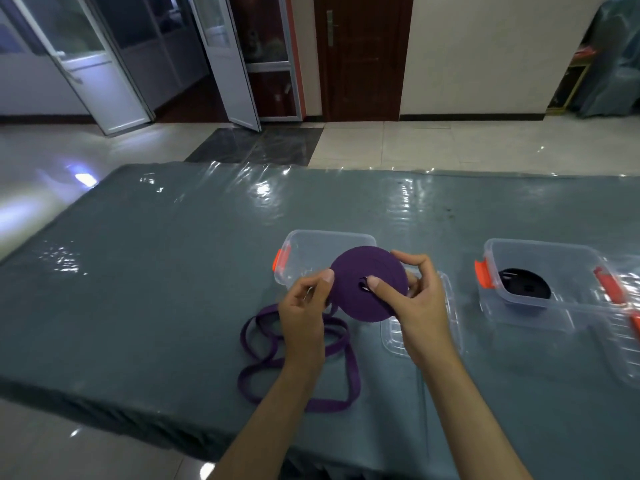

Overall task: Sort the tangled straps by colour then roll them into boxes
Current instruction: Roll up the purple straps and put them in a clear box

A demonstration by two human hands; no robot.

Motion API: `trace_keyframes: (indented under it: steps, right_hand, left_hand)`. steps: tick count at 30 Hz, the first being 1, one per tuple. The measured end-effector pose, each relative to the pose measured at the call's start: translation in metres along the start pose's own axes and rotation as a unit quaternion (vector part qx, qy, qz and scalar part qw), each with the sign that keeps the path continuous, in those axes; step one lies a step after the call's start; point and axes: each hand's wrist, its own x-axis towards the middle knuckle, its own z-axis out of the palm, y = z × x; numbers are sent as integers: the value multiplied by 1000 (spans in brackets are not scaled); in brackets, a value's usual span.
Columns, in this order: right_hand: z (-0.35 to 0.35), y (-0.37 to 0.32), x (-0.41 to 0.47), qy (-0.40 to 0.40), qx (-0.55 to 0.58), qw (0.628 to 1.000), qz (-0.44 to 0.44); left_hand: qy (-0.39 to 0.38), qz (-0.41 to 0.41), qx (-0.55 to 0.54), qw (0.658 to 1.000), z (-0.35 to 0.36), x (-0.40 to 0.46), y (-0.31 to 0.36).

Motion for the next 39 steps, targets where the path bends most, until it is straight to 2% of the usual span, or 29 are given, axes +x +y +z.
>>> trace_keyframes:
  steps: [4,10,14,18,22,26,29,32,36,39]
  right_hand:
    - [-2,14,-8,44,36,998,9]
    - [16,33,-11,106,90,990,14]
    - [35,40,-1,150,129,980,20]
    - [61,52,17,169,130,977,28]
    - [83,66,41,178,88,978,63]
    - [104,86,58,144,57,985,81]
    - [128,102,66,171,52,981,78]
    - [146,114,75,213,38,974,69]
    - [150,121,93,258,57,961,85]
    - [139,128,111,250,60,959,123]
  left_hand:
    - [-21,-52,-18,998,-4,-13,-7]
    - [61,-44,10,997,-5,-11,-12]
    - [5,-85,-43,995,-8,-9,-16]
    - [-18,-112,-77,991,-25,20,-15]
    - [-12,-127,-76,989,-53,71,-11]
    - [2,-133,-63,989,-82,115,-16]
    - [15,-144,-73,987,-93,139,-20]
    - [-12,-169,-68,983,-95,155,-22]
    - [-97,-259,-47,960,-94,180,-23]
    - [-114,-269,-2,956,-89,203,-28]
